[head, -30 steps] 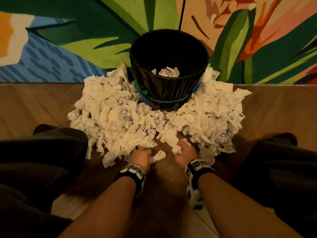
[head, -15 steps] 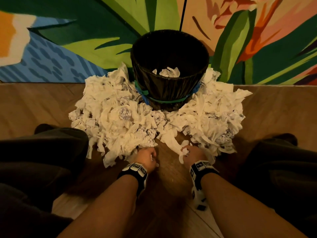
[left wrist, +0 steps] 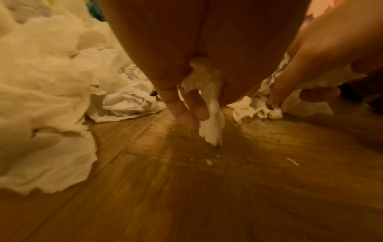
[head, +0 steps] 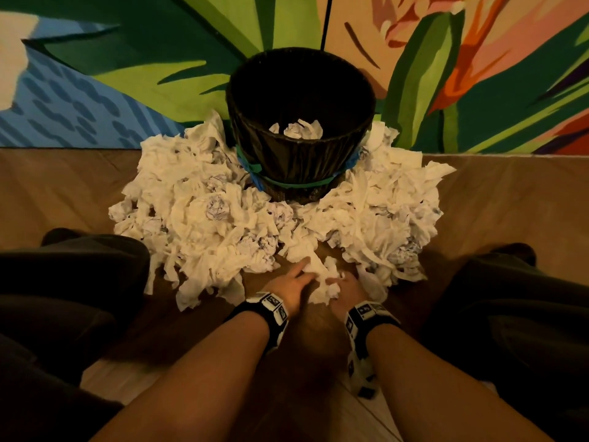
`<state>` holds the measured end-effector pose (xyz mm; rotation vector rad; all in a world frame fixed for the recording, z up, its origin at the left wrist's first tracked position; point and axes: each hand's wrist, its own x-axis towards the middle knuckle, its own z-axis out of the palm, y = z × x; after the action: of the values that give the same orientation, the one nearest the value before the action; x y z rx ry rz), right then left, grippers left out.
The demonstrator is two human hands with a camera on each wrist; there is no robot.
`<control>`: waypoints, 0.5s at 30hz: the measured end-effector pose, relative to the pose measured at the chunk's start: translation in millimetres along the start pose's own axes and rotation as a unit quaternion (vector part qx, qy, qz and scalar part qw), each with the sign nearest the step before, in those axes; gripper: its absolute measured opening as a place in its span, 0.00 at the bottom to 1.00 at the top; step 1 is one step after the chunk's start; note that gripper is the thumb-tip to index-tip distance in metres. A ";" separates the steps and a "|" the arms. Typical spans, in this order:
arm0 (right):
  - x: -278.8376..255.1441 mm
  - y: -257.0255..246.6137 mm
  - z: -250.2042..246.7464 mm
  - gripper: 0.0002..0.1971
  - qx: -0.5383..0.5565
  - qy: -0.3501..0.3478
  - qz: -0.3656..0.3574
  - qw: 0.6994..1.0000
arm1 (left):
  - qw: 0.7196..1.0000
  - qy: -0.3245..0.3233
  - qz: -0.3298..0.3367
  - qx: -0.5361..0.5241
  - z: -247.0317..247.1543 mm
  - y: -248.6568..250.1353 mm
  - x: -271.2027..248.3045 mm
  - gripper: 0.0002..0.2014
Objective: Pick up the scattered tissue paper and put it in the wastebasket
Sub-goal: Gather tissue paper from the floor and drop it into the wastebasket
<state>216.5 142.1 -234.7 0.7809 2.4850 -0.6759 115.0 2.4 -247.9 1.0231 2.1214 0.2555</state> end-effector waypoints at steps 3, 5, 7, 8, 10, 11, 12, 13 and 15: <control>-2.9 -5.7 -7.5 0.20 0.018 0.011 -0.031 0.999 | 0.999 -0.025 -0.010 0.020 4.8 2.9 12.1 0.44; -1.9 -9.3 -14.7 0.18 0.042 0.031 0.000 0.999 | 0.999 -0.011 -0.024 0.031 12.8 -0.5 15.3 0.40; -1.9 -10.5 -20.8 0.16 0.092 0.056 0.037 0.993 | 0.998 0.002 -0.038 0.044 23.1 -8.0 12.6 0.42; -0.9 -10.5 -22.6 0.15 0.139 0.066 0.050 0.987 | 0.998 0.015 -0.045 0.049 28.7 -11.1 10.5 0.40; -1.5 -13.2 -27.1 0.16 0.232 0.080 0.065 0.967 | 0.996 0.061 -0.050 0.044 34.3 -15.8 3.8 0.29; -3.2 -15.6 -30.3 0.17 0.269 0.089 0.072 0.956 | 0.995 0.077 -0.050 0.035 34.8 -17.8 1.0 0.24; -4.4 -18.2 -33.4 0.17 0.297 0.096 0.075 0.947 | 0.995 0.088 -0.047 0.025 34.5 -22.0 -1.0 0.20; -4.2 -18.5 -35.3 0.15 0.314 0.103 0.079 0.941 | 0.995 0.090 -0.045 0.012 32.6 -24.5 -2.8 0.19; -6.3 -20.4 -41.2 0.13 0.333 0.130 0.090 0.930 | 0.994 0.099 -0.041 -0.016 25.8 -27.8 -7.3 0.18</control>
<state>197.6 148.2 -192.8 1.3985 2.3560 -1.4606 119.7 -24.9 -274.9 0.9205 2.3243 0.3625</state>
